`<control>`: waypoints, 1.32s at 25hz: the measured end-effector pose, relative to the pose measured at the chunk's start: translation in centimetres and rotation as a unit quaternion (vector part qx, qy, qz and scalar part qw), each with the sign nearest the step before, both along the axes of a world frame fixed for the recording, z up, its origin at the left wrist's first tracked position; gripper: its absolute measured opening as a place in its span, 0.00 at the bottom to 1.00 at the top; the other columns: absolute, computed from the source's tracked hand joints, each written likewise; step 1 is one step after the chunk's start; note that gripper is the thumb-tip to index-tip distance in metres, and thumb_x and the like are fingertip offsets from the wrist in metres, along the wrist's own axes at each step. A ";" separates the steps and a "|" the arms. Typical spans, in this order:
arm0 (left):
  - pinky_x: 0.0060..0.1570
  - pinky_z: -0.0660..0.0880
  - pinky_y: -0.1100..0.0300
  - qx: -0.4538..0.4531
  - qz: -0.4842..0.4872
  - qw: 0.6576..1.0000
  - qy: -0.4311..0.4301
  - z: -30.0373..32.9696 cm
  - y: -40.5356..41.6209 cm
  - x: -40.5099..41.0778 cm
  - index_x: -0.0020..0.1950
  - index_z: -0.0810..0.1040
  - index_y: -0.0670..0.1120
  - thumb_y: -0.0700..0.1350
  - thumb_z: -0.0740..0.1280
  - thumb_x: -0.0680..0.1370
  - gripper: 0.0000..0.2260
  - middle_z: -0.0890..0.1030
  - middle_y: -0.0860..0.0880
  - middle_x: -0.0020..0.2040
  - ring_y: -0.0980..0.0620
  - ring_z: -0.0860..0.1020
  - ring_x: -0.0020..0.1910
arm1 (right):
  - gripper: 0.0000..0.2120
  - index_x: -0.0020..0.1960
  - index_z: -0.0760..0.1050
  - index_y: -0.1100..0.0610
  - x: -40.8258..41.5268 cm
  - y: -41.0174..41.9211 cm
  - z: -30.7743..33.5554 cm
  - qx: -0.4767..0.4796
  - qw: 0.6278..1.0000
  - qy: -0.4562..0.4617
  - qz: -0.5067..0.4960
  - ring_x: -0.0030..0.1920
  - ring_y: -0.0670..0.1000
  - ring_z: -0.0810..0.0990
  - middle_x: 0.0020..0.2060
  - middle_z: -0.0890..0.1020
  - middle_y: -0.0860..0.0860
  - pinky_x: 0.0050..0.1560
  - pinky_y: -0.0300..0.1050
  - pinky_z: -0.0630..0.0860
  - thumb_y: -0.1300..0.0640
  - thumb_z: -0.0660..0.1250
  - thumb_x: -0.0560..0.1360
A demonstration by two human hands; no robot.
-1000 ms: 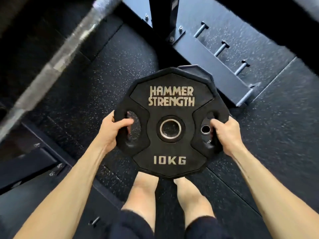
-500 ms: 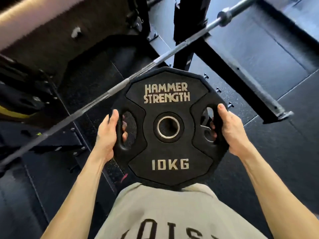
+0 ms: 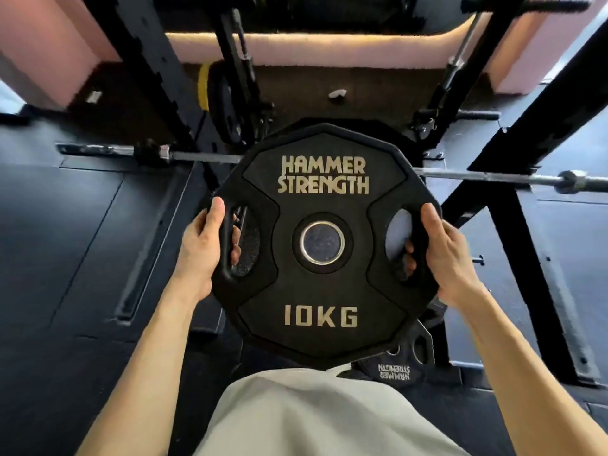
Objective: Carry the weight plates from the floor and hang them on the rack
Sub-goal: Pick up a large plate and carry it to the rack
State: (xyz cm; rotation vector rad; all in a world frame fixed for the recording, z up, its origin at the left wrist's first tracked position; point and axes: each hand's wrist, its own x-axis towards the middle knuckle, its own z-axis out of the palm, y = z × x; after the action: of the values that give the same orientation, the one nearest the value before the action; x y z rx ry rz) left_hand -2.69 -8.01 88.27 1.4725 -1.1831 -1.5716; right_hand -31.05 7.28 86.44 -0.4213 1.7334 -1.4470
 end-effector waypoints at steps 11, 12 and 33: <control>0.25 0.71 0.61 -0.056 0.256 0.965 -0.006 3.8 7.6 35.2 0.47 0.77 0.46 0.62 0.62 0.78 0.19 0.77 0.49 0.32 0.52 0.73 0.26 | 0.22 0.45 0.71 0.59 31.4 -9.1 4.1 -0.052 0.967 -0.003 0.250 0.25 0.53 0.71 0.29 0.75 0.53 0.27 0.43 0.69 0.39 0.61 0.78; 0.25 0.71 0.60 -0.062 0.273 0.960 -0.004 4.2 8.0 38.3 0.47 0.76 0.46 0.62 0.62 0.78 0.19 0.77 0.49 0.32 0.52 0.73 0.26 | 0.22 0.44 0.71 0.59 34.5 -9.7 4.6 -0.056 0.962 -0.006 0.268 0.25 0.53 0.71 0.29 0.75 0.53 0.27 0.43 0.69 0.38 0.62 0.77; 0.25 0.73 0.62 -0.124 0.391 0.912 -0.024 8.6 -22.7 82.0 0.49 0.74 0.44 0.62 0.61 0.78 0.20 0.76 0.50 0.32 0.54 0.73 0.25 | 0.23 0.42 0.71 0.58 80.6 -49.2 7.6 -0.113 0.914 -0.030 0.388 0.24 0.53 0.71 0.29 0.75 0.53 0.26 0.43 0.70 0.37 0.62 0.76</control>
State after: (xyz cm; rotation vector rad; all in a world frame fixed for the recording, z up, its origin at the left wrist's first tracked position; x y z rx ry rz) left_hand 79.30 -30.75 96.91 1.5395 -0.6395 -0.8077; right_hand 49.56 -41.92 94.06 -1.0411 1.1303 -1.0414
